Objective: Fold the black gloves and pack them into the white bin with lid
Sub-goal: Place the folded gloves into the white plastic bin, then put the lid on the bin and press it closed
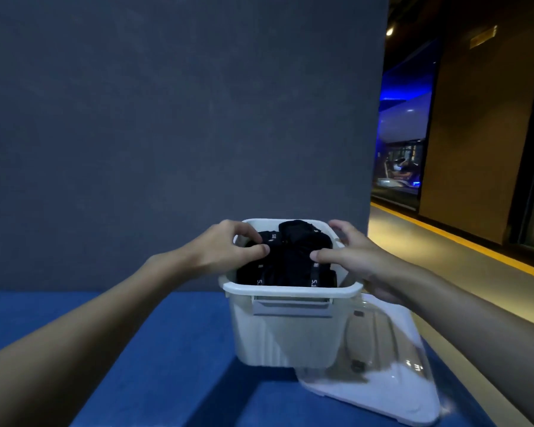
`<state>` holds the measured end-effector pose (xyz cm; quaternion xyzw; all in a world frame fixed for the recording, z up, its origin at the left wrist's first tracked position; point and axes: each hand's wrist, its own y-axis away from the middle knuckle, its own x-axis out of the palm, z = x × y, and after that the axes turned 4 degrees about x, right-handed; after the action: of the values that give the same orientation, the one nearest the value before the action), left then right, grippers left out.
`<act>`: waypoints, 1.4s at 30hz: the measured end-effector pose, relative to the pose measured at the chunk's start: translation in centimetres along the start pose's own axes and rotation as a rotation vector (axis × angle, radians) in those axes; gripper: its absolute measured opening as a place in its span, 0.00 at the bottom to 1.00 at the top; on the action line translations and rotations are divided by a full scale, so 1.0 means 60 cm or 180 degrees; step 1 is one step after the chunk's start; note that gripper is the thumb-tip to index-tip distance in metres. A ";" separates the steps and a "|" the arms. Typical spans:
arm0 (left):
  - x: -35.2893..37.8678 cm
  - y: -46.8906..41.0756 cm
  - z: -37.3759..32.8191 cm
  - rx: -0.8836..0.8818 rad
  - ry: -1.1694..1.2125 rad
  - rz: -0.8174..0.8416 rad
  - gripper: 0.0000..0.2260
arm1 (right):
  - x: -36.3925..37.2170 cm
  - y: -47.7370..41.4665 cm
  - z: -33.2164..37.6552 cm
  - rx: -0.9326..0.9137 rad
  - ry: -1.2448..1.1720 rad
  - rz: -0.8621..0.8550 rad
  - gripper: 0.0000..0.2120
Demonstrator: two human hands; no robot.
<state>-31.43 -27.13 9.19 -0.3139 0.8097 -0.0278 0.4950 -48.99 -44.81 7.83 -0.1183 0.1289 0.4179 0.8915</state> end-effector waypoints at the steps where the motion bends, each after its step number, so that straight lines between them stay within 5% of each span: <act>1: -0.012 0.016 0.010 -0.0056 -0.0069 -0.0008 0.13 | 0.019 -0.005 0.000 0.0001 -0.0013 0.0080 0.36; 9: -0.083 0.128 0.062 -0.0370 -0.0680 -0.0129 0.09 | 0.134 -0.034 0.000 0.0123 0.0053 0.0829 0.35; 17: -0.097 0.152 0.084 -0.0642 -0.1512 0.0168 0.15 | 0.176 -0.047 -0.007 -0.0035 0.0153 0.0864 0.28; 20: -0.089 0.130 0.050 -0.0389 -0.2175 -0.0137 0.18 | 0.151 -0.043 -0.016 -0.0013 0.0067 0.0701 0.25; 23: -0.061 0.109 -0.005 0.0135 -0.1743 -0.0310 0.16 | 0.103 -0.029 -0.036 0.0043 0.0139 0.0405 0.20; 31: 0.124 0.080 -0.126 0.1302 -0.1225 0.0430 0.18 | -0.058 0.058 -0.165 0.0449 0.0906 -0.0446 0.13; 38: 0.299 0.088 -0.111 0.1098 -0.1149 0.1756 0.25 | -0.122 0.122 -0.261 0.1034 0.1155 -0.0461 0.13; 42: 0.323 0.084 -0.086 0.1075 -0.1002 0.1615 0.25 | -0.133 0.132 -0.273 0.0900 0.0828 -0.0387 0.16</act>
<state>-44.16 -34.83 -5.15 -0.0167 0.7597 0.0113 0.6500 -62.22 -50.78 -5.74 -0.0524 0.2929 0.3222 0.8987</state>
